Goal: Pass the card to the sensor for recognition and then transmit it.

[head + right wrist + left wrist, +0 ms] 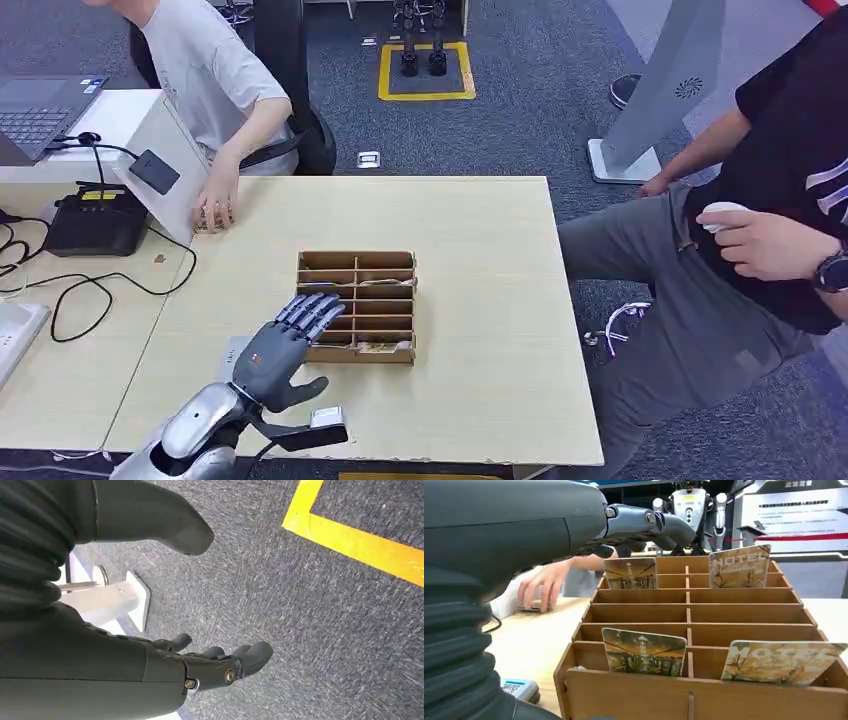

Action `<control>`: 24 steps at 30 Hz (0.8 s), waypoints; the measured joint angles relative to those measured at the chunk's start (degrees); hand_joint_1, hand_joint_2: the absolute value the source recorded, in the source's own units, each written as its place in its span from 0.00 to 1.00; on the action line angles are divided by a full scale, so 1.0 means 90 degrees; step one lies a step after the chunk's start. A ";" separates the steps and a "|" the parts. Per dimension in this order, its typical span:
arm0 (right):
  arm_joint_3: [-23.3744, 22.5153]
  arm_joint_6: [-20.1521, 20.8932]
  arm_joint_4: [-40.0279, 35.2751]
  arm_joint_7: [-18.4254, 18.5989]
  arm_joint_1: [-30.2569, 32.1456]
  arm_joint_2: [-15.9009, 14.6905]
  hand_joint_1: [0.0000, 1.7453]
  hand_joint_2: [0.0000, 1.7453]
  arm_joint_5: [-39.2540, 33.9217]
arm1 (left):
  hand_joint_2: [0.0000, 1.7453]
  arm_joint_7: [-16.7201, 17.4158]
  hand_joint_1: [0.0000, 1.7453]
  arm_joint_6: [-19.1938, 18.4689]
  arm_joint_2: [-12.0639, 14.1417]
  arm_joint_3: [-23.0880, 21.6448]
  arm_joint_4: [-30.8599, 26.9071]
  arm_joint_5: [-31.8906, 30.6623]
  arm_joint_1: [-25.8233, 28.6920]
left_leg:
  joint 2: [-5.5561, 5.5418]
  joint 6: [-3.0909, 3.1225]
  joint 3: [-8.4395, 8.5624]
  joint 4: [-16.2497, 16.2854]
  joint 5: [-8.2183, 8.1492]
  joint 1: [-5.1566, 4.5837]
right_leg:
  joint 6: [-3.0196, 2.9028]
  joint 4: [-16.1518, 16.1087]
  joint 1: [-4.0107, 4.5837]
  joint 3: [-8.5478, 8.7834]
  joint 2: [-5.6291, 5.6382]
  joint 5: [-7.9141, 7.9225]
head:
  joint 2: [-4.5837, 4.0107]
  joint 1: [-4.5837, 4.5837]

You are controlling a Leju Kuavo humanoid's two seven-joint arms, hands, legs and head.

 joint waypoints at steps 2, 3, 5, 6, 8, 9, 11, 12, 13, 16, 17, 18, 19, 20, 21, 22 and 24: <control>0.0000 0.0000 0.0000 0.0000 -0.0001 0.0000 0.00 1.00 0.0002 | 1.00 0.0000 0.00 0.0000 -0.0039 0.0007 0.0002 -0.0002 0.0021 | 0.0000 0.0000 0.0000 0.0000 0.0000 0.0000 | 0.0000 0.0000 0.0000 0.0000 0.0000 0.0000 | 0.0000 0.0000; 0.0000 0.0000 0.0000 0.0000 -0.0001 0.0000 0.00 1.00 0.0005 | 1.00 0.0000 0.00 -0.0002 -0.0053 0.0007 0.0002 -0.0002 0.0028 | 0.0000 0.0000 0.0000 0.0000 0.0000 0.0000 | 0.0000 0.0000 0.0000 0.0000 0.0000 0.0000 | 0.0000 0.0000; 0.0000 0.0000 0.0000 0.0000 -0.0001 0.0010 0.00 1.00 0.0015 | 1.00 0.0000 0.00 -0.0007 -0.0092 0.0007 0.0032 -0.0027 0.0032 | 0.0000 0.0000 0.0000 0.0000 0.0000 0.0000 | 0.0000 0.0000 0.0000 0.0000 0.0000 0.0000 | -0.0002 0.0000; 0.0000 0.0000 0.0000 0.0000 -0.0001 0.0012 0.00 1.00 0.0022 | 1.00 0.0000 0.00 -0.0007 -0.0107 0.0007 0.0044 -0.0053 0.0033 | 0.0000 0.0000 0.0000 0.0000 0.0000 0.0000 | 0.0000 0.0000 0.0000 0.0000 0.0000 0.0000 | -0.0002 0.0000; 0.0000 0.0000 0.0000 0.0000 -0.0001 0.0017 0.00 1.00 0.0027 | 1.00 0.0000 0.00 -0.0010 -0.0146 0.0007 0.0082 -0.0080 0.0032 | 0.0000 0.0000 0.0000 0.0000 0.0000 0.0000 | 0.0000 0.0000 0.0000 0.0000 0.0000 0.0000 | 0.0000 0.0000; 0.0000 0.0000 0.0000 0.0000 -0.0002 0.0017 0.00 1.00 0.0032 | 1.00 0.0000 0.00 -0.0012 -0.0170 0.0007 0.0095 -0.0085 0.0033 | 0.0000 0.0000 0.0000 0.0000 0.0000 0.0000 | 0.0000 0.0000 0.0000 0.0000 0.0000 0.0000 | 0.0000 0.0000; 0.0000 0.0000 0.0000 0.0000 -0.0002 0.0017 0.00 1.00 0.0044 | 1.00 0.0000 0.00 -0.0012 -0.0211 0.0007 0.0126 -0.0087 0.0032 | 0.0000 0.0000 0.0001 0.0000 0.0000 0.0000 | 0.0000 0.0000 0.0000 0.0000 0.0000 0.0000 | -0.0002 0.0000; 0.0000 0.0000 0.0000 0.0002 -0.0003 0.0017 0.00 1.00 0.0046 | 1.00 0.0002 0.00 -0.0012 -0.0233 0.0007 0.0138 -0.0087 0.0032 | 0.0000 0.0000 0.0000 0.0000 0.0000 0.0000 | 0.0000 0.0000 0.0000 0.0000 0.0000 0.0000 | 0.0000 0.0000; 0.0000 0.0000 0.0000 0.0002 -0.0003 0.0017 0.00 1.00 0.0049 | 1.00 0.0000 0.00 -0.0012 -0.0250 0.0007 0.0151 -0.0087 0.0031 | 0.0000 0.0000 0.0000 0.0000 0.0000 0.0000 | 0.0000 0.0000 0.0000 0.0000 0.0000 0.0000 | -0.0002 0.0000; 0.0000 0.0000 0.0000 0.0012 -0.0003 0.0017 0.00 1.00 0.0053 | 1.00 0.0000 0.00 -0.0012 -0.0289 0.0005 0.0185 -0.0085 0.0029 | 0.0000 0.0000 0.0000 0.0000 0.0000 0.0000 | 0.0000 0.0000 0.0000 0.0000 0.0000 0.0000 | 0.0000 0.0000; 0.0000 0.0000 0.0000 0.0012 -0.0004 0.0019 0.00 1.00 0.0056 | 1.00 0.0000 0.00 -0.0012 -0.0294 0.0005 0.0189 -0.0087 0.0030 | 0.0000 0.0000 0.0000 0.0000 0.0000 0.0000 | 0.0000 0.0000 0.0000 0.0000 0.0000 0.0000 | -0.0002 0.0000; 0.0000 0.0000 0.0000 0.0015 -0.0004 0.0019 0.00 1.00 0.0061 | 1.00 0.0000 0.00 -0.0012 -0.0306 0.0005 0.0192 -0.0085 0.0029 | 0.0000 0.0000 0.0000 0.0000 0.0000 0.0000 | 0.0000 0.0000 0.0000 0.0000 0.0000 0.0000 | -0.0002 0.0000; 0.0000 0.0000 0.0000 0.0022 -0.0004 0.0019 0.00 1.00 0.0061 | 1.00 0.0002 0.00 -0.0012 -0.0313 0.0005 0.0194 -0.0085 0.0027 | 0.0000 0.0000 0.0000 0.0000 0.0000 0.0000 | 0.0000 0.0000 0.0000 0.0000 0.0000 0.0000 | -0.0002 0.0000; 0.0000 0.0000 0.0000 0.0024 -0.0004 0.0019 0.00 1.00 0.0063 | 1.00 0.0002 0.00 -0.0012 -0.0323 0.0005 0.0199 -0.0085 0.0028 | 0.0000 0.0000 0.0000 0.0000 0.0000 0.0000 | 0.0000 0.0000 0.0000 0.0000 0.0000 0.0000 | -0.0002 0.0000; 0.0000 0.0000 0.0000 0.0024 -0.0004 0.0019 0.00 1.00 0.0066 | 1.00 0.0022 0.00 -0.0012 -0.0333 0.0005 0.0211 -0.0085 0.0027 | 0.0000 0.0000 0.0000 0.0000 0.0000 0.0000 | 0.0000 0.0000 0.0000 0.0000 0.0000 0.0000 | -0.0002 0.0000; 0.0000 0.0000 0.0000 0.0022 -0.0004 0.0019 0.00 1.00 0.0070 | 1.00 0.0051 0.00 -0.0007 -0.0345 0.0005 0.0219 -0.0085 0.0028 | 0.0000 0.0000 0.0000 0.0000 0.0000 0.0000 | 0.0000 0.0000 0.0000 0.0000 0.0000 0.0000 | 0.0000 0.0000; 0.0000 0.0000 0.0000 0.0017 -0.0004 0.0019 0.00 1.00 0.0075 | 1.00 0.0083 0.00 0.0000 -0.0362 0.0005 0.0243 -0.0087 0.0024 | 0.0000 0.0000 0.0000 0.0000 0.0000 0.0000 | 0.0000 0.0000 0.0000 0.0000 0.0000 0.0000 | -0.0002 0.0000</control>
